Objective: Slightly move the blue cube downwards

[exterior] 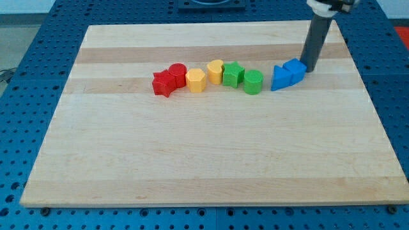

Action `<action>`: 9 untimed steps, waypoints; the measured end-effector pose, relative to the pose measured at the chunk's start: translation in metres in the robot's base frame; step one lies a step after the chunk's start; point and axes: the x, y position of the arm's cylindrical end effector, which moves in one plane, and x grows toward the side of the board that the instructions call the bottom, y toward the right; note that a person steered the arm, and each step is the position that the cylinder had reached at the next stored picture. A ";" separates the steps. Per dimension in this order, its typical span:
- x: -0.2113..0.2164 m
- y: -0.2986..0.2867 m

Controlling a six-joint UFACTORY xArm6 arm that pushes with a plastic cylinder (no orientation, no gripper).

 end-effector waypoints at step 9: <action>0.033 -0.003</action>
